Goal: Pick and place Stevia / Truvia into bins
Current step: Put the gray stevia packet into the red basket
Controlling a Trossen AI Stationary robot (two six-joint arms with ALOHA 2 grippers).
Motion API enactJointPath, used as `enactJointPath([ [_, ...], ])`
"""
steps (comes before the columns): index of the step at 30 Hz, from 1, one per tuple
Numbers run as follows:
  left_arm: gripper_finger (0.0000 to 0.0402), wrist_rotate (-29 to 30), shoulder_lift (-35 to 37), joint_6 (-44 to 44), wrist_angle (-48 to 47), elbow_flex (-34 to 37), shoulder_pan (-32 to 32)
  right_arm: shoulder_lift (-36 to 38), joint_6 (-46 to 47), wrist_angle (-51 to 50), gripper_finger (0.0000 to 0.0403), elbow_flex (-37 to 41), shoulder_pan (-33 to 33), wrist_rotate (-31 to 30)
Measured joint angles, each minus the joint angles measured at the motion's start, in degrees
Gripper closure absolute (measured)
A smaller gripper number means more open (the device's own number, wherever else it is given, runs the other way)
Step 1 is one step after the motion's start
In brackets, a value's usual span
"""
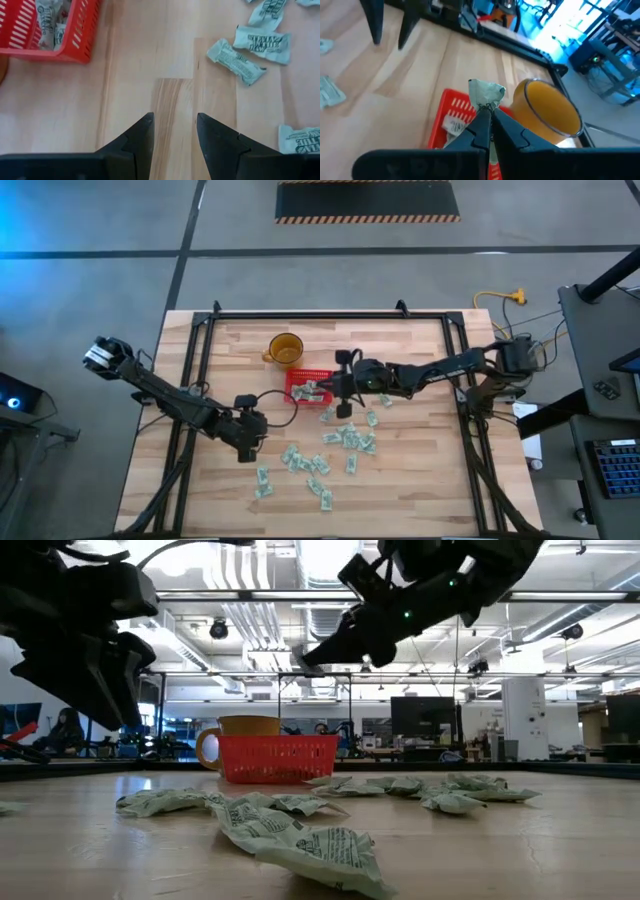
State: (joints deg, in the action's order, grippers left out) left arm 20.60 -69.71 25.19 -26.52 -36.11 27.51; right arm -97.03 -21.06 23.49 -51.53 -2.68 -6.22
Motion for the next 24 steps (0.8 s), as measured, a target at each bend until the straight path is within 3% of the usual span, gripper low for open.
enactJointPath([
  [14, 0.0269, 0.5, 0.2, 0.0, 0.7, 0.0, 0.0, -4.9, 7.0, 1.4, 0.0387, -1.7, -2.9, 3.7],
  [24, 0.0269, 0.7, 0.2, -0.5, 3.1, 0.0, 0.0, -5.1, 6.3, -0.7, 0.0300, -1.7, -3.4, 3.2],
])
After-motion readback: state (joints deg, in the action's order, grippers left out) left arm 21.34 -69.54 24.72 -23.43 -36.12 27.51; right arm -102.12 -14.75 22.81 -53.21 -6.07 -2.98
